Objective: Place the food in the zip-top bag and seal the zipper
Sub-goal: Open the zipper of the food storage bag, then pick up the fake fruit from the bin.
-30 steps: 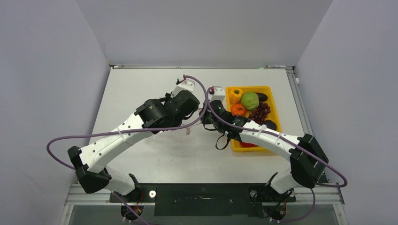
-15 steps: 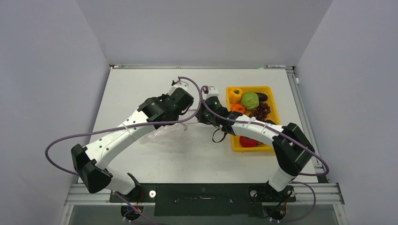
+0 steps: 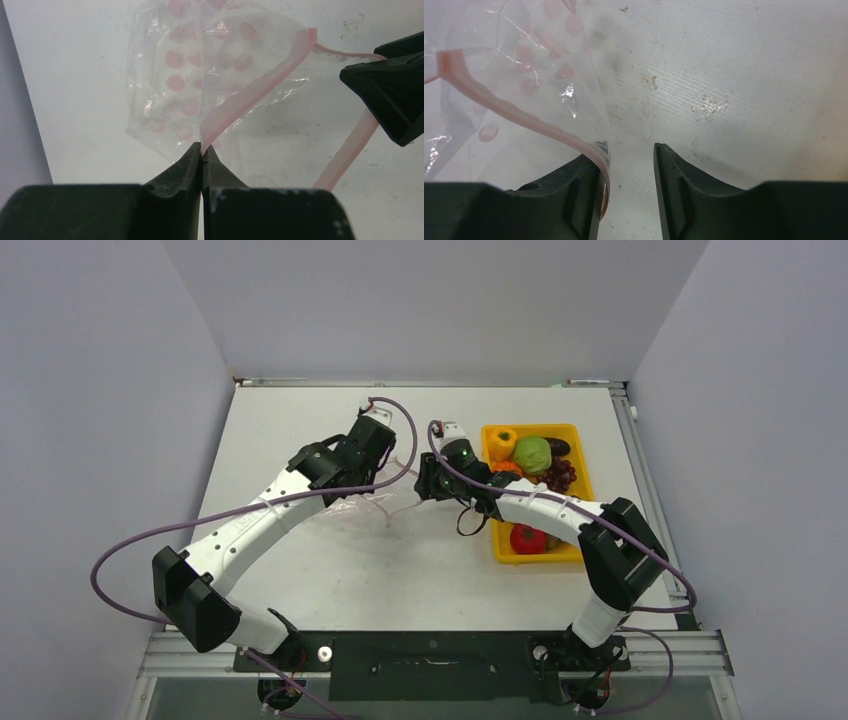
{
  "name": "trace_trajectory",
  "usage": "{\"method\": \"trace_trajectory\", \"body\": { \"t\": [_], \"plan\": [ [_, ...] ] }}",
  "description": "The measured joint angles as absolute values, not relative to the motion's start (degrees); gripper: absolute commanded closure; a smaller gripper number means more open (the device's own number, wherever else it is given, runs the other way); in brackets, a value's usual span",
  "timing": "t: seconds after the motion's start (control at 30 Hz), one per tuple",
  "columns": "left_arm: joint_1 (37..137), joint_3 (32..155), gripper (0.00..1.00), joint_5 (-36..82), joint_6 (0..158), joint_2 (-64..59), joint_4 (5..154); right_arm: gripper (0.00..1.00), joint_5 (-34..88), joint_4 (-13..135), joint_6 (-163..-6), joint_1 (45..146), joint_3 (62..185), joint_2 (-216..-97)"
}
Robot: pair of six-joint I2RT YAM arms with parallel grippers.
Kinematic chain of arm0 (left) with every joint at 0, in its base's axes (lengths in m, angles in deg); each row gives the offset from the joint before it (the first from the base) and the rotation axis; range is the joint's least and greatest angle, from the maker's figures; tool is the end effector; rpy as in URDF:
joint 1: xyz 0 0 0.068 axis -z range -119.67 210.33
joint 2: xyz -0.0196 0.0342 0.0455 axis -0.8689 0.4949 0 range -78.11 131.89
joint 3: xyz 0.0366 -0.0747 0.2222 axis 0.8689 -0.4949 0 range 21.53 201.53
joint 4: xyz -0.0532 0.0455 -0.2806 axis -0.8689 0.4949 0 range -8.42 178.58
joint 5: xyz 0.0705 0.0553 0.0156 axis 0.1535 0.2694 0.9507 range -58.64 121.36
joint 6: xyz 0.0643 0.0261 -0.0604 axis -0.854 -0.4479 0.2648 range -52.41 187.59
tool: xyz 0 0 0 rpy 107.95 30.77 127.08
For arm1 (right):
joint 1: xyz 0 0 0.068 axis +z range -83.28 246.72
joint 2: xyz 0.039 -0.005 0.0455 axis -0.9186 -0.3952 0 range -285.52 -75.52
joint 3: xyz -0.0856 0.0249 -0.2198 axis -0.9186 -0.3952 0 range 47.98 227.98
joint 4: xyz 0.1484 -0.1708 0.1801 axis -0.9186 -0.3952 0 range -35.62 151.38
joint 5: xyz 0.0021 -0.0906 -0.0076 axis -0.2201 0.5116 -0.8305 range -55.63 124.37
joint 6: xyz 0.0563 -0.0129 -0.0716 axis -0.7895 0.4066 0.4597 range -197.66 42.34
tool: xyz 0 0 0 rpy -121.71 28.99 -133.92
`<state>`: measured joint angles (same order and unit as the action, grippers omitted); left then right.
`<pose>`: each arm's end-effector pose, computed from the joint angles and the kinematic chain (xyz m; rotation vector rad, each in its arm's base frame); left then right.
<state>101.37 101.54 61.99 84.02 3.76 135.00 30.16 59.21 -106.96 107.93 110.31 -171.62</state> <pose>0.2892 -0.1959 0.2701 0.3053 2.3467 0.2119 0.3212 0.2893 0.1448 -0.2820 2.2868 0.7475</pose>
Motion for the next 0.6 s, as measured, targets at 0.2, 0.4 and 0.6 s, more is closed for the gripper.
{"method": "trace_trajectory", "body": {
  "t": [0.2,0.4,0.6],
  "plan": [
    [100.2,100.3,1.00,59.2,83.3,3.7,132.6,0.46,29.2,57.4,-106.4,107.9,110.6,-169.4],
    [100.0,98.7,1.00,57.4,83.0,3.6,131.2,0.40,29.1,55.7,-106.0,107.9,111.8,-163.6],
    [99.9,97.5,1.00,56.1,82.9,3.4,130.5,0.33,32.9,51.1,-104.1,107.9,113.8,-156.9]
  ]
}}
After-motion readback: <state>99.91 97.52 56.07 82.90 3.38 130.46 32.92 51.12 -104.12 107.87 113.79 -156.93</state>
